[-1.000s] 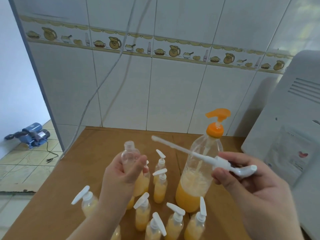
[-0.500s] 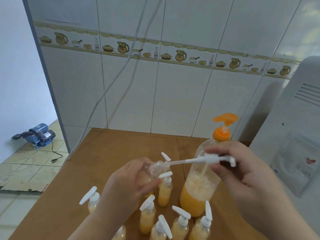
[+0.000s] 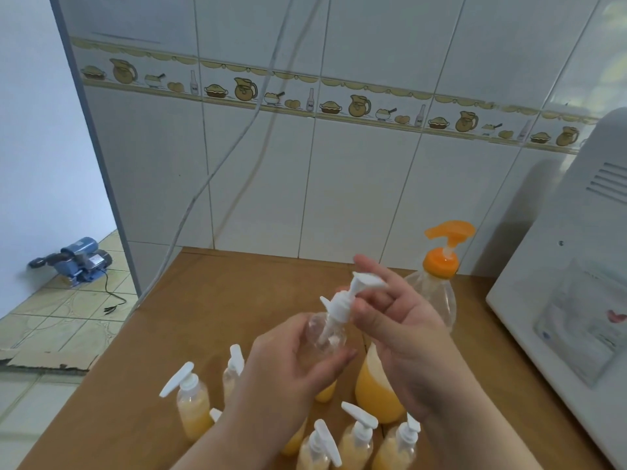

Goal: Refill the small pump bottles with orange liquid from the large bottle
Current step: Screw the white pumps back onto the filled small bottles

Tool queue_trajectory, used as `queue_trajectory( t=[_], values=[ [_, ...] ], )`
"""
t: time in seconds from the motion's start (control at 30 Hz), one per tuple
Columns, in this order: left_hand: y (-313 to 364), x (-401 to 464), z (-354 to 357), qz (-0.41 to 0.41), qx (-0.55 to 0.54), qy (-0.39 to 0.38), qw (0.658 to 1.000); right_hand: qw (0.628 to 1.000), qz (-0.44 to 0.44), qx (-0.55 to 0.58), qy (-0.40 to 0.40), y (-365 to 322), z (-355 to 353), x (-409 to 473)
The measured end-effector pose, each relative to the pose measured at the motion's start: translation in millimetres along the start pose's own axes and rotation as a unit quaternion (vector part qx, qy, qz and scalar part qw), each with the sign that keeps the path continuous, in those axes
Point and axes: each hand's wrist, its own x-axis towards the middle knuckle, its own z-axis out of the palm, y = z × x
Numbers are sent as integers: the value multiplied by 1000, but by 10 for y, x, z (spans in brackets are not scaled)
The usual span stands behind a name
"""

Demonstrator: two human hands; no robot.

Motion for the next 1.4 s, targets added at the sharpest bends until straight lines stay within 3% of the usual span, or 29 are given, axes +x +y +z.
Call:
queue_trajectory(
  t=[0.17, 0.37, 0.5, 0.67, 0.77, 0.93, 1.07, 1.2, 1.33, 1.4],
  values=[
    [-6, 30, 30, -12, 9, -26, 1000, 997, 21, 73, -28, 6, 49, -70],
    [-12, 27, 84, -22, 25, -46, 998, 996, -19, 81, 43, 44, 17, -91],
    [-33, 28, 87, -24, 42, -48, 998, 998, -32, 36, 39, 35, -22, -134],
    [-7, 29, 116, 35, 161, -42, 985, 991, -3, -87, 102, 118, 15, -159],
    [-16, 55, 85, 1, 85, -17, 996, 998, -11, 3, 65, 33, -3, -178],
    [-27, 22, 110, 43, 145, -50, 987, 993, 27, 77, 81, 167, 5, -208],
    [-2, 37, 117, 10, 88, -22, 996, 985, -7, 161, 68, 217, 35, -221],
    [-27, 40, 104, 18, 121, -59, 991, 988, -9, 87, 124, 253, -12, -226],
    [-14, 60, 106, -16, 85, -69, 994, 995, 0, 70, 69, 141, -17, -273],
    [-42, 50, 123, -19, 88, -72, 993, 995, 1, 28, 93, 125, -30, -279]
  ],
)
